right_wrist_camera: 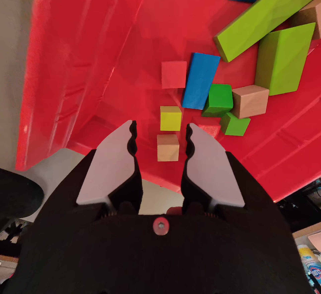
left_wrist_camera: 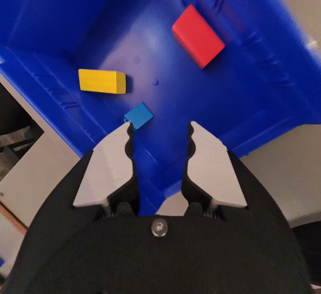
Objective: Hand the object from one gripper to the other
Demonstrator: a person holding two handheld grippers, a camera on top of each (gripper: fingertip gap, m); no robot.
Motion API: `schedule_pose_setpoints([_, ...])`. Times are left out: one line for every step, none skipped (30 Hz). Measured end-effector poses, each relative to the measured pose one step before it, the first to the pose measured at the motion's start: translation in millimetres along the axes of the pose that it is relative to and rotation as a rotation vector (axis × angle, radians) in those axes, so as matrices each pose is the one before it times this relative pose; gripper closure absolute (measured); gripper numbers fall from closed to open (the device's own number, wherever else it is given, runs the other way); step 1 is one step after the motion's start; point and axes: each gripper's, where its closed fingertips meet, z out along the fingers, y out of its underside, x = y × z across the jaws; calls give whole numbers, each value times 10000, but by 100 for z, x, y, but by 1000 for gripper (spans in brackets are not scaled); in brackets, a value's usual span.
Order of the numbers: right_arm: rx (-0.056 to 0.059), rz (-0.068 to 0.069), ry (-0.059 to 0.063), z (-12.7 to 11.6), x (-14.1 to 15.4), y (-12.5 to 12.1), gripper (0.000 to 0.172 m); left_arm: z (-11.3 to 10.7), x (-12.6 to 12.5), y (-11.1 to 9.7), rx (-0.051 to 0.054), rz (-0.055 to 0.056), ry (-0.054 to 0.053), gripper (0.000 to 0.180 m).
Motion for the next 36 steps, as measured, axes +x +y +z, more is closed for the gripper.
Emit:
schedule_pose_setpoints([83,-62,7,-159,-235,-102,120,938,-472,555,-381,202,-106,121])
schedule_pose_setpoints([78,-54,-5,-130,-200,-119,120,940,-496,594,-524,277,-187,120])
schedule_pose_setpoints([74,-53,-21,-102,-205,-121,120,844,-489,545,-565,503,-301,120])
schedule_pose_setpoints([55,-66,-23,-84,-180,-103,120,788,-372,335,-454,562,-271,118])
schedule_pose_setpoints([23,-57,15,-67,-112,-48,120,776,-249,200,-396,425,-137,118])
schedule_pose_setpoints([17,-39,34,-61,-75,-29,120,685,-248,210,-419,358,-116,119])
schedule_pose_setpoints([41,-39,7,-75,-118,-59,120,610,-310,99,-339,394,-176,119])
schedule_pose_setpoints([48,-41,17,-71,-113,-67,120,561,-347,79,-305,408,-200,120])
schedule_pose_setpoints([41,-36,31,-75,-80,-65,120,535,-297,162,-355,387,-183,122])
schedule_pose_setpoints([43,-35,8,-74,-97,-62,121,571,-108,205,-381,374,-80,123])
schedule_pose_setpoints([49,-41,-4,-70,-109,-71,121,545,29,192,-339,394,-24,126])
schedule_pose_setpoints([52,-37,10,-98,-67,-66,121,390,-119,221,-315,338,-127,137])
schedule_pose_setpoints([60,-25,42,-143,-16,-67,122,155,-262,100,-173,202,-141,141])
schedule_pose_setpoints([81,-14,56,-192,7,-74,122,8,-25,-27,-45,41,76,141])
schedule_pose_setpoints([109,-5,51,-255,9,-95,123,-41,2,-39,-5,29,70,141])
schedule_pose_setpoints([151,-7,59,-328,-1,-157,124,-47,7,-114,96,55,5,142])
schedule_pose_setpoints([180,3,83,-411,17,-201,124,-55,39,-198,190,-48,22,142])
schedule_pose_setpoints([188,5,89,-479,-9,-231,125,-101,89,-28,134,-214,109,142])
schedule_pose_setpoints([216,-32,86,-580,-84,-286,125,-251,-46,55,134,-258,29,142])
schedule_pose_setpoints([281,-79,93,-708,-177,-417,125,-479,-126,-120,330,-285,-33,142])
schedule_pose_setpoints([368,-100,47,-809,-323,-590,125,-731,40,-248,452,-372,88,143])
schedule_pose_setpoints([486,-129,-76,-907,-599,-841,126,-960,76,-183,417,-404,84,143])
schedule_pose_setpoints([648,-197,-233,-974,-952,-1200,128,-1198,75,-250,410,-306,-30,143])
schedule_pose_setpoints([775,-249,-374,-928,-1290,-1545,130,-1433,265,-416,418,-192,-32,143])
schedule_pose_setpoints([779,-244,-342,-779,-1350,-1752,132,-1598,641,-670,447,-127,116,143])
schedule_pose_setpoints([635,-231,-181,-516,-1174,-1736,134,-1622,835,-872,420,-50,126,143])
schedule_pose_setpoints([501,-267,-194,-252,-1174,-1665,134,-1580,924,-1043,374,62,56,143])
schedule_pose_setpoints([567,-277,-374,5,-1366,-1851,134,-1513,1172,-1235,345,119,148,143])
schedule_pose_setpoints([699,-310,-531,323,-1589,-2147,133,-1389,1255,-1517,371,183,120,143])
schedule_pose_setpoints([743,-444,-548,726,-1702,-2266,131,-1238,1295,-1721,357,230,107,143])
schedule_pose_setpoints([618,-488,-459,1161,-1621,-2076,130,-1111,1351,-1801,325,273,150,143])
schedule_pose_setpoints([388,-401,-379,1471,-1422,-1731,129,-992,1200,-1853,328,278,85,143])
schedule_pose_setpoints([276,-383,-362,1610,-1298,-1459,126,-830,1062,-1917,339,211,54,143])
schedule_pose_setpoints([298,-392,-267,1623,-1007,-1280,125,-662,1145,-1890,338,240,159,143])
schedule_pose_setpoints([274,-317,-163,1531,-668,-1017,123,-541,985,-1806,354,236,128,143])
schedule_pose_setpoints([179,-247,-196,1386,-578,-705,123,-401,731,-1706,341,135,76,143])
